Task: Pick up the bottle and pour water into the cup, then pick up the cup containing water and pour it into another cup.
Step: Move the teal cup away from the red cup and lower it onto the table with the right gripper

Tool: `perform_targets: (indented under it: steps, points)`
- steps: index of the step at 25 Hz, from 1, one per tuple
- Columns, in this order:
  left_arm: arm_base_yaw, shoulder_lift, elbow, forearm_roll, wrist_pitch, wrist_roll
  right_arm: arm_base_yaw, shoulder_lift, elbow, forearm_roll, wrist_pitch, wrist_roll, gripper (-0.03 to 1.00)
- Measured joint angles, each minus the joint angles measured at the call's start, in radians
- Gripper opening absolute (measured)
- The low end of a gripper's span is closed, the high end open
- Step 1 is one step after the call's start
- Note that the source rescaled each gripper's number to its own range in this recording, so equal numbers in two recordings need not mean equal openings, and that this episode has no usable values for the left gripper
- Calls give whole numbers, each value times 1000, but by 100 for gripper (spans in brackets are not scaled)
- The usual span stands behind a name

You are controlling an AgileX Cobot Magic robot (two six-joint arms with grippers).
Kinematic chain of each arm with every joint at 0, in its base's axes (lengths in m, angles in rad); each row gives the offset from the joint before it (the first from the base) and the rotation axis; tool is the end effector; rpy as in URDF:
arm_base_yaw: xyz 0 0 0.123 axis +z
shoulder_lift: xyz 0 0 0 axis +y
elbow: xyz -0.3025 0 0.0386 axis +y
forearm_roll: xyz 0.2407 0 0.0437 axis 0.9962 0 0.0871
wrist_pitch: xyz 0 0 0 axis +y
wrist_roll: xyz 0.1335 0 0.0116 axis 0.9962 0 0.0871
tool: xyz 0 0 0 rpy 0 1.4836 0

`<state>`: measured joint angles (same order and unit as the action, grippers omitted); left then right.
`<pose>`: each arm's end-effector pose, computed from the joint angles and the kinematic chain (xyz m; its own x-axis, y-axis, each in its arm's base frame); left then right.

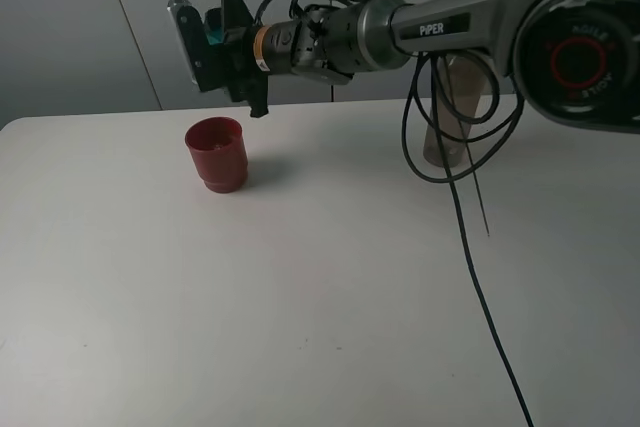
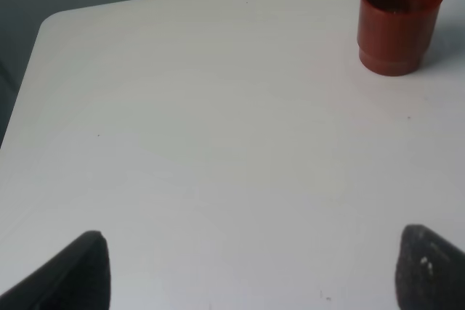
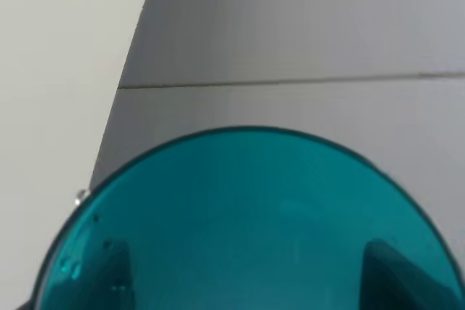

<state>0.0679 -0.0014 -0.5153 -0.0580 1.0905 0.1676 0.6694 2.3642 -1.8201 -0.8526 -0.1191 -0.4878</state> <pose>0.0039 -0.0066 0.2555 -0.4645 0.1089 -0.8789 0.0432 0.9940 0.1003 0.4594 0.3787 0.1711 0.5975 -0.7627 -0.2475 -0.4401 -0.0539 -0.8963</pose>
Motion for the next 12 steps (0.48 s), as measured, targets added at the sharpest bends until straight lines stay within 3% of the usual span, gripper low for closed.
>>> perform_targets:
  steps: [2,6,12]
  points:
    - [0,0,0,0,0,0,2,-36,18,72,68,133,9]
    - [0,0,0,0,0,0,4,-141,108,219,114,311,9]
    - [0,0,0,0,0,-2,4,-355,376,392,119,390,9]
